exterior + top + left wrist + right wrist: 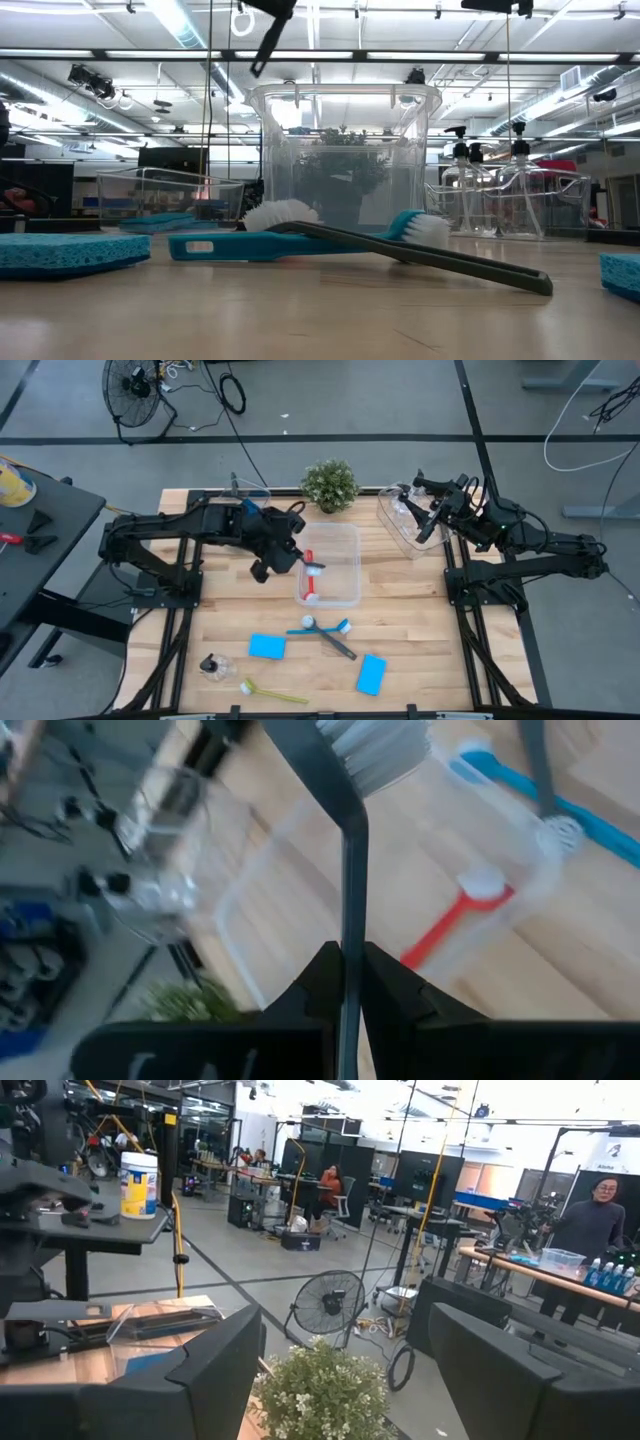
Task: Pick & Place Kitchen Sink Supplies
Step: Put the gray dish brush into the transparent container
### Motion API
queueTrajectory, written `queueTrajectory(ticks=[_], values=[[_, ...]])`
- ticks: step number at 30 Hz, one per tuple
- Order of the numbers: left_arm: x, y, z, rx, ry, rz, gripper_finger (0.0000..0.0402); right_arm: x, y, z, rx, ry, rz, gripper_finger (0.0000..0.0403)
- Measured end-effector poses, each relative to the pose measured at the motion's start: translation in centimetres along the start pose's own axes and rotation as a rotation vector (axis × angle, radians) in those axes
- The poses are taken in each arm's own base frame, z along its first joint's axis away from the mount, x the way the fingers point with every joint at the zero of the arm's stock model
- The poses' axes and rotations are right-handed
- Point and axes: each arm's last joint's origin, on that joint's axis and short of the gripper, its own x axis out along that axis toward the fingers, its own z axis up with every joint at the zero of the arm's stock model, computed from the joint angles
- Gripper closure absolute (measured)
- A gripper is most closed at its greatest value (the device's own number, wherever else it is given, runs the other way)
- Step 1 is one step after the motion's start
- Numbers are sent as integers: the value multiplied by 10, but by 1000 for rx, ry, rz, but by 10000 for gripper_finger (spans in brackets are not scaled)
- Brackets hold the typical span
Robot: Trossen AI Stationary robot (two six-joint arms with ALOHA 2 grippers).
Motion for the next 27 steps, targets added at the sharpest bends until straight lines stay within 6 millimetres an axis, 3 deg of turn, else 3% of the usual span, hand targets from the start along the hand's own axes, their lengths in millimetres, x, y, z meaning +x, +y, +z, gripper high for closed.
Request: queueTrajectory(ticks=[8,14,27], values=[[5,12,4,137,-84,121,367,0,0,-1,-3,6,1,111],[22,23,5,152,-118,171,373,0,0,-1,-6,10,1,111],[83,17,5,311,-37,51,370,0,1,-3,12,24,3,111]])
